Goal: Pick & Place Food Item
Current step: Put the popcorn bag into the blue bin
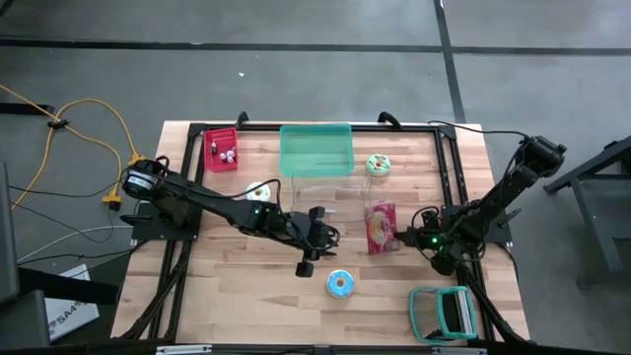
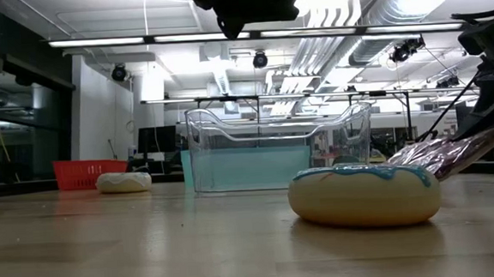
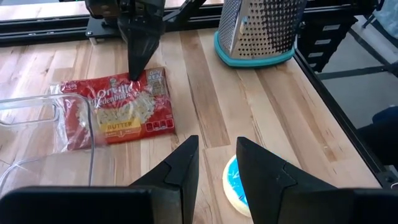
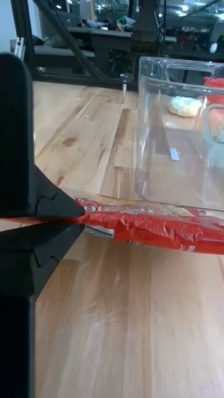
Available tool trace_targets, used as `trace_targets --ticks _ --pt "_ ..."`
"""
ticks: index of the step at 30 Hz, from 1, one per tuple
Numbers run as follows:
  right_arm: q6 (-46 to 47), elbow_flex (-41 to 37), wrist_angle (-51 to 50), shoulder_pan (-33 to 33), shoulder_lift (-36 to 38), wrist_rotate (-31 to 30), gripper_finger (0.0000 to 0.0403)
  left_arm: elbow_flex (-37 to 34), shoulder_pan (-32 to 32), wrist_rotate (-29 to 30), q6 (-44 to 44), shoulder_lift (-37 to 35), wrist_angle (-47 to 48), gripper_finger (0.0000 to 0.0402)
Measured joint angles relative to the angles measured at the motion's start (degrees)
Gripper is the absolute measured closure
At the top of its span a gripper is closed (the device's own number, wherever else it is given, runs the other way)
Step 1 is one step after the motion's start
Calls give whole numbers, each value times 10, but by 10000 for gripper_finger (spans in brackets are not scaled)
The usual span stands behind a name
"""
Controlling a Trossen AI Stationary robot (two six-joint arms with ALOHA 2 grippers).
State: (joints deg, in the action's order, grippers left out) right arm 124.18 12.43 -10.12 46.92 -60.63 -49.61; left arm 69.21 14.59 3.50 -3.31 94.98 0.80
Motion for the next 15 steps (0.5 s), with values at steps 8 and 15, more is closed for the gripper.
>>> trace_targets --ticks 8,15 --pt "0 0 2 19 25 -18 400 0 0 0 -1 0 0 297" --pt "-31 0 0 24 66 -26 400 0 0 0 -1 0 0 297"
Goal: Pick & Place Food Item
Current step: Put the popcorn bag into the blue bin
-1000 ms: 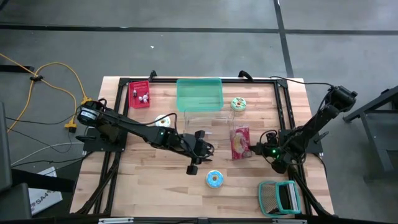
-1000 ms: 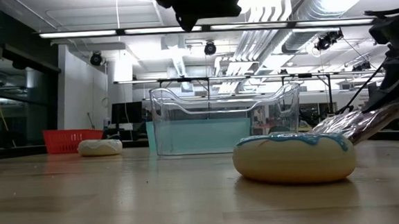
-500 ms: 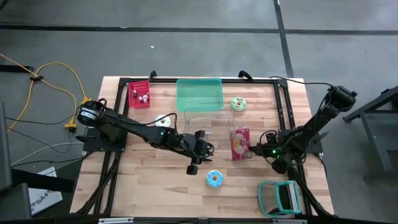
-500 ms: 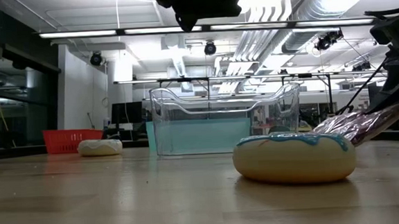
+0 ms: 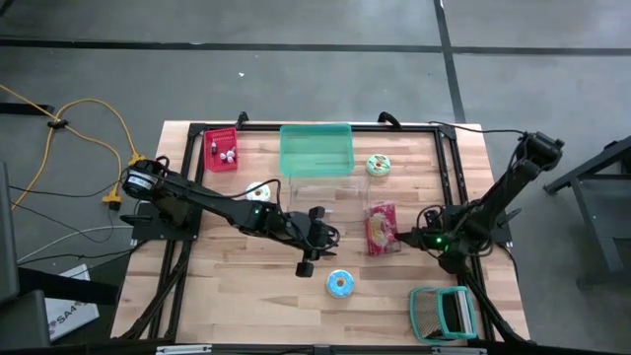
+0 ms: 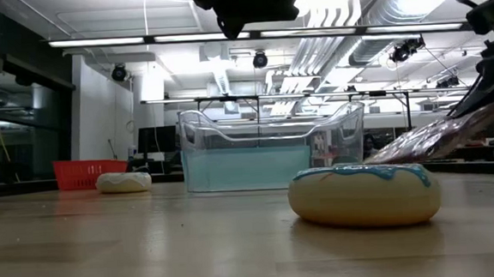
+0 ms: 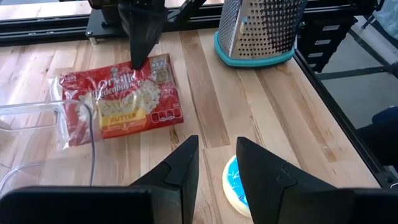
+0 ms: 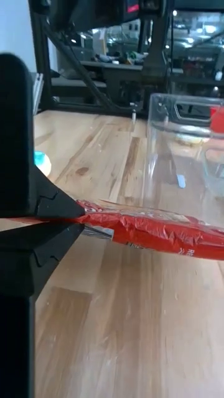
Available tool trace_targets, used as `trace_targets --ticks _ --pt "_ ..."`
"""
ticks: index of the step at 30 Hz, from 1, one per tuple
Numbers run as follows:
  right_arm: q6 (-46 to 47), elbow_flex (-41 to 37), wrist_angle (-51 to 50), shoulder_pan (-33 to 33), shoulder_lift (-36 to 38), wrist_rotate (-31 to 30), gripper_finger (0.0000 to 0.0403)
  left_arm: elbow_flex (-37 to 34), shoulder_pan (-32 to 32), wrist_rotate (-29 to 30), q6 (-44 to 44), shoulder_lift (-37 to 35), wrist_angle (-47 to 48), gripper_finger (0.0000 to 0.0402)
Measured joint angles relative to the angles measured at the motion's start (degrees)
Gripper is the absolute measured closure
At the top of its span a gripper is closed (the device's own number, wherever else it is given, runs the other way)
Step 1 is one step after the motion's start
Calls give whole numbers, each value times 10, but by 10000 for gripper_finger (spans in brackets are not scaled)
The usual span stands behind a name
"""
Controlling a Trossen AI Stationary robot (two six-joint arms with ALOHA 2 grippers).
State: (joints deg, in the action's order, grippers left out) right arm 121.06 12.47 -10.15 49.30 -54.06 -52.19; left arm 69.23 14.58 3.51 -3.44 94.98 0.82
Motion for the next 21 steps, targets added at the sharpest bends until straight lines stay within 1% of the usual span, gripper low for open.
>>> trace_targets --ticks 7,12,21 --pt "-40 0 -6 0 34 4 400 0 0 0 0 0 0 297" --pt "-41 0 -32 2 49 22 400 0 0 0 0 0 0 297" --pt "-41 0 -33 6 63 63 400 0 0 0 0 0 0 297"
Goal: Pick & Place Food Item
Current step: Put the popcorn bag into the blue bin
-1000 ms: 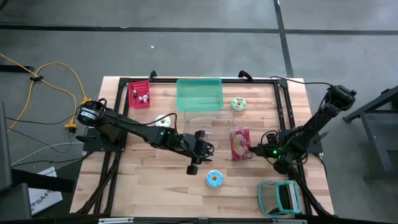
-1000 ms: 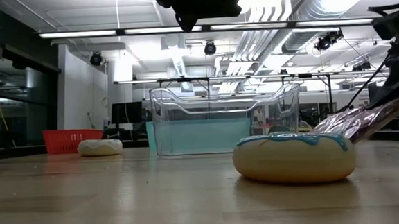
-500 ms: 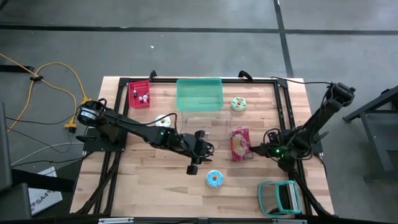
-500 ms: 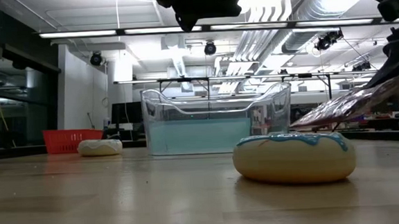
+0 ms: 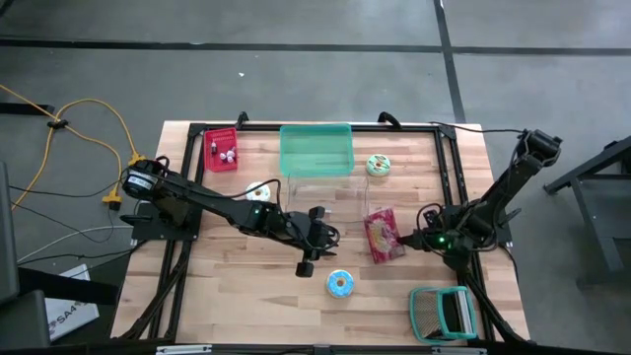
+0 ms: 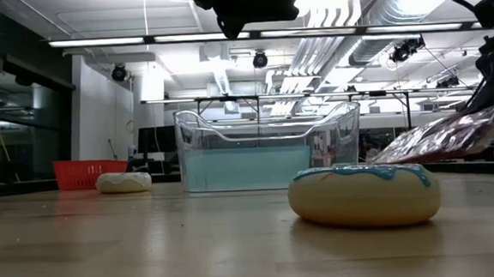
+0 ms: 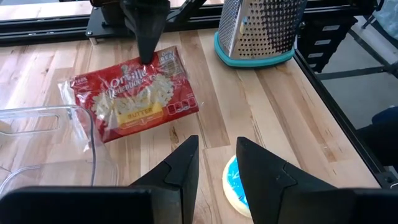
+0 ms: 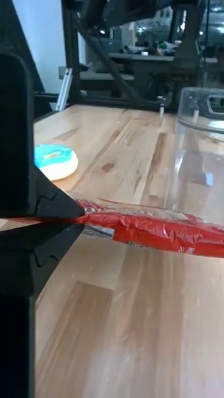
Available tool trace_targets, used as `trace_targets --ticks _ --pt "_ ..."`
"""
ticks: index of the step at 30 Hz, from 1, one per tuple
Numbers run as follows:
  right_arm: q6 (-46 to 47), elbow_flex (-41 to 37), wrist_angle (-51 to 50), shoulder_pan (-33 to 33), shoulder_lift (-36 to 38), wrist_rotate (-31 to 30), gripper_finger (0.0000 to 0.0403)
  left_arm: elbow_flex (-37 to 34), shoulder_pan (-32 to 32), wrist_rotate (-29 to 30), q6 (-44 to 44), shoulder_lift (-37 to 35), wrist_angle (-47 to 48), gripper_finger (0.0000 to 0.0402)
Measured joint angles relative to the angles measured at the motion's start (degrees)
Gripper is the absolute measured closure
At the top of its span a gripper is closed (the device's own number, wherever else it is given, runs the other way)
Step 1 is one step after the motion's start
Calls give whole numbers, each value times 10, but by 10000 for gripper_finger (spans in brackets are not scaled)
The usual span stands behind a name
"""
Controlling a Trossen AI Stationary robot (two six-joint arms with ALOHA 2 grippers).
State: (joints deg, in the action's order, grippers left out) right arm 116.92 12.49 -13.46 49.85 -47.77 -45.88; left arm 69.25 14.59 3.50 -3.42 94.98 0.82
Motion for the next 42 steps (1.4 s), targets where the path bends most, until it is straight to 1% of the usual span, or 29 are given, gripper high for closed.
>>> trace_targets --ticks 12,24,31,36,42 --pt "34 0 14 65 2 -3 400 0 0 0 0 0 0 297" --pt "2 0 103 106 2 -11 400 0 0 0 10 0 0 297" --pt "-61 0 194 124 2 -48 400 0 1 1 72 0 0 297" --pt "-122 0 264 128 2 -73 400 0 5 3 137 0 -2 297" --pt "-183 0 317 127 2 -88 400 0 24 82 241 -1 -32 297"
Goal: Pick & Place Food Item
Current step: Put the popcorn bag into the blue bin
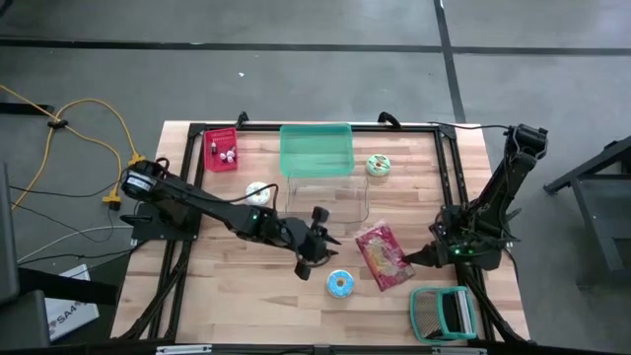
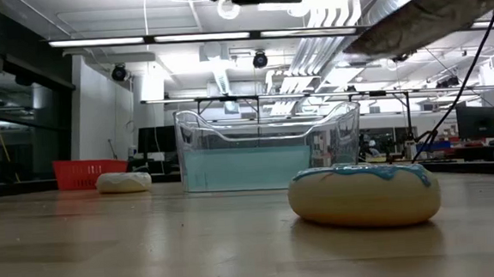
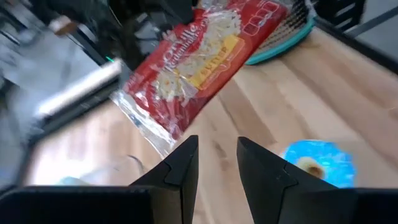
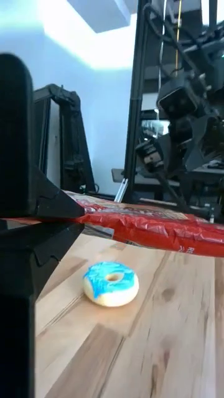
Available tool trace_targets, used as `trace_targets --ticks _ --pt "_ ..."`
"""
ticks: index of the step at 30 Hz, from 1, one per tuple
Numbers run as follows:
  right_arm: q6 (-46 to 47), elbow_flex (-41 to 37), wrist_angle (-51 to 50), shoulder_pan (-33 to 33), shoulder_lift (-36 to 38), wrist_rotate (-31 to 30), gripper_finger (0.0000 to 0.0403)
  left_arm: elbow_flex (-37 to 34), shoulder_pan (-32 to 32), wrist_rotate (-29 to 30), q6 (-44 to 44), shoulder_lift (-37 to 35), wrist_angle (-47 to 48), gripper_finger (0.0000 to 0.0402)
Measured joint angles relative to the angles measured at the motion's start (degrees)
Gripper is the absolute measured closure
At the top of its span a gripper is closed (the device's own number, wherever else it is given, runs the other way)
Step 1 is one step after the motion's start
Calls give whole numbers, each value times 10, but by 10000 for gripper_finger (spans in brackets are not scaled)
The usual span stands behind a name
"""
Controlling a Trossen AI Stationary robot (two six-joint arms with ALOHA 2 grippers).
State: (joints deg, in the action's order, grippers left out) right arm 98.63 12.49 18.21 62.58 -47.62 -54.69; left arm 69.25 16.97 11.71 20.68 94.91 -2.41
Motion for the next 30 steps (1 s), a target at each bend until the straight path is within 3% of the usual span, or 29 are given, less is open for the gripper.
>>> trace_targets --ticks 4,20,30 --pt "-19 0 11 -1 0 -14 400 0 10 24 59 0 -25 297" --pt "-135 0 130 -1 0 -55 400 0 11 25 251 4 -94 295" --pt "-163 0 151 -5 0 -68 400 0 11 25 367 4 -120 230"
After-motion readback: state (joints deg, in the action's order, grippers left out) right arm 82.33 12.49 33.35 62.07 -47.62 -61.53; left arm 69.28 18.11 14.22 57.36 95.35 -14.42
